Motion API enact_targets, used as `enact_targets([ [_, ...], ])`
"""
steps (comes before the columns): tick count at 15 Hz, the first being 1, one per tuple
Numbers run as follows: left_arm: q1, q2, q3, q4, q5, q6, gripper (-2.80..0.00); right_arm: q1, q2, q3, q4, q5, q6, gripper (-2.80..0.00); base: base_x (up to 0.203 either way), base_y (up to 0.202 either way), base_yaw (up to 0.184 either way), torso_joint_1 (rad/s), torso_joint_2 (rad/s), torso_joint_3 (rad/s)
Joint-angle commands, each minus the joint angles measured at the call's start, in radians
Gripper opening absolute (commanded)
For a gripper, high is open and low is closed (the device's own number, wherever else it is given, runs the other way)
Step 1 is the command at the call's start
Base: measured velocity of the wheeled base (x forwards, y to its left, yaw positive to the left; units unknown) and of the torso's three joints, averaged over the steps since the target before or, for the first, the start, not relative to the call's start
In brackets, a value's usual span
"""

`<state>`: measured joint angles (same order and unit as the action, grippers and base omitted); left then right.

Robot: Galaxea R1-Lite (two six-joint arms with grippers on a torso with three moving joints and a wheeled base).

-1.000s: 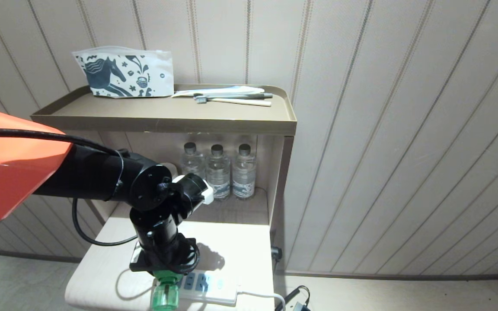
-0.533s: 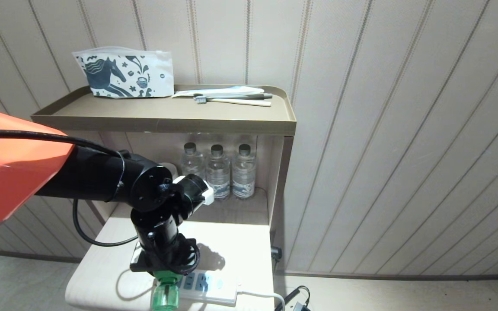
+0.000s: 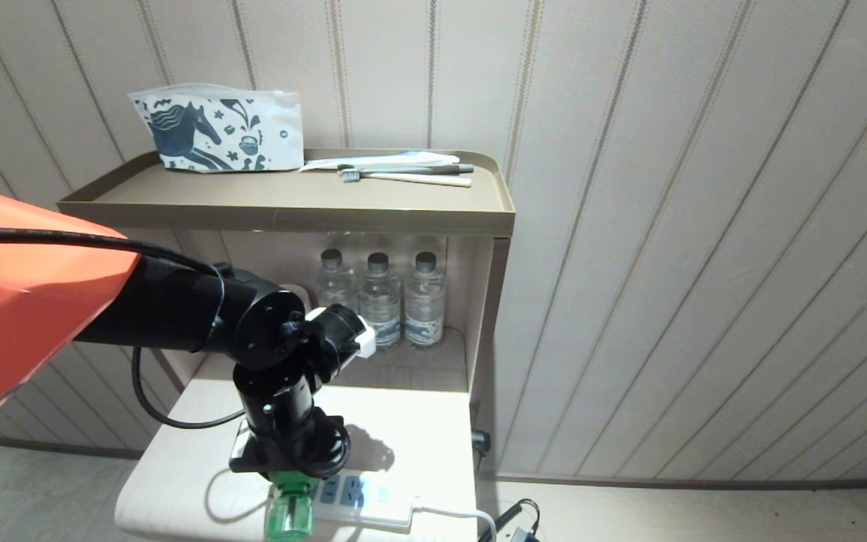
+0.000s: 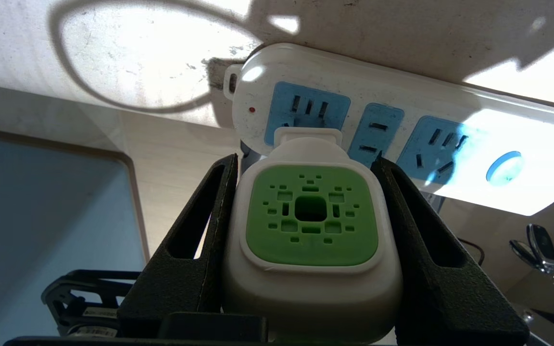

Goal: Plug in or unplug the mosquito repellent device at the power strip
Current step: Insert the plug into the socket

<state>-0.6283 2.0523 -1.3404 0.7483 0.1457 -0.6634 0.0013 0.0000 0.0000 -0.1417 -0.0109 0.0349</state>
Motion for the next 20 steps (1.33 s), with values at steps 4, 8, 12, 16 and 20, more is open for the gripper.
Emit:
enact_targets([
  [4,0.001,0.000,0.006,-0.001,0.032,-0.004,-2.80,0.001,0.000,0.000,-0.001,0.000,0.000,-2.80,0.000,0.000,0.000,0.000,0.00,0.000],
  [8,0.004,-0.001,0.007,-0.001,0.032,-0.004,-2.80,0.002,0.000,0.000,-0.001,0.000,0.000,-2.80,0.000,0.000,0.000,0.000,0.00,0.000],
  [12,0.012,-0.012,0.009,-0.001,0.034,-0.004,-2.80,0.000,0.000,0.000,-0.001,0.000,0.000,-2.80,0.000,0.000,0.000,0.000,0.00,0.000],
  [16,0.012,-0.017,0.010,-0.001,0.032,-0.004,-2.80,0.002,0.000,0.000,-0.001,0.000,0.000,-2.80,0.000,0.000,0.000,0.000,0.00,0.000],
  [20,0.012,-0.011,0.006,-0.003,0.028,-0.004,-2.80,0.002,0.000,0.000,-0.001,0.000,0.000,-2.80,0.000,0.000,0.000,0.000,0.00,0.000],
])
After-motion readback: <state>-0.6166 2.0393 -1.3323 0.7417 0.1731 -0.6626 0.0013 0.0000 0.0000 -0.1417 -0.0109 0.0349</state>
